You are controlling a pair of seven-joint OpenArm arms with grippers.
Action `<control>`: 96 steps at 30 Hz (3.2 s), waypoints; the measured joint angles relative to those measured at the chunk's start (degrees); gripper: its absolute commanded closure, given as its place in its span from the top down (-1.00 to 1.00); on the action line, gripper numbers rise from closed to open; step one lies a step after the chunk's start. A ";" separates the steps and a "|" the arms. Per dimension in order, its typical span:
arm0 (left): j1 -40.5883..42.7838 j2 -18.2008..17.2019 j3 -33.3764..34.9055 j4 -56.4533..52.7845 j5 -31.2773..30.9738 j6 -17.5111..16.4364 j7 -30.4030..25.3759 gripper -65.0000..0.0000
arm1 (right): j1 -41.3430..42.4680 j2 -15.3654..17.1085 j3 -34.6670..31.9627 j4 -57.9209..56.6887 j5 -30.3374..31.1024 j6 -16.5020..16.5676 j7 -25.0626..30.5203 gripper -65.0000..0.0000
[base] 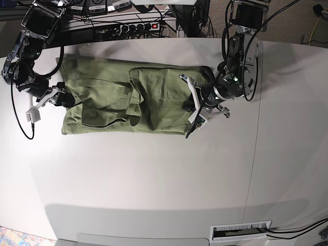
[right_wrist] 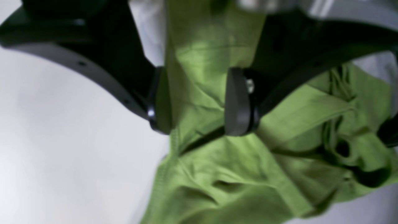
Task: Fold the T-shirt properly
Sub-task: 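Hold the strip ends with both grippers and push them toward each other, then fold the strip end with the right gripper over onto the bundle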
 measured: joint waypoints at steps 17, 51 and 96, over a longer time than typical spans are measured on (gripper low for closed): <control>0.07 0.02 0.00 0.00 -0.04 0.00 -0.02 -1.00 | 0.46 -1.27 -12.48 0.39 -3.50 0.20 3.45 -0.92; 1.29 0.37 16.20 -1.79 4.85 7.02 -11.34 -1.00 | -0.04 -12.70 -6.82 16.26 10.62 0.17 -7.65 -1.00; -6.93 -0.59 16.39 -1.20 4.87 9.88 -1.75 -1.00 | -8.13 -20.33 -25.68 28.70 5.51 1.77 -5.62 -0.71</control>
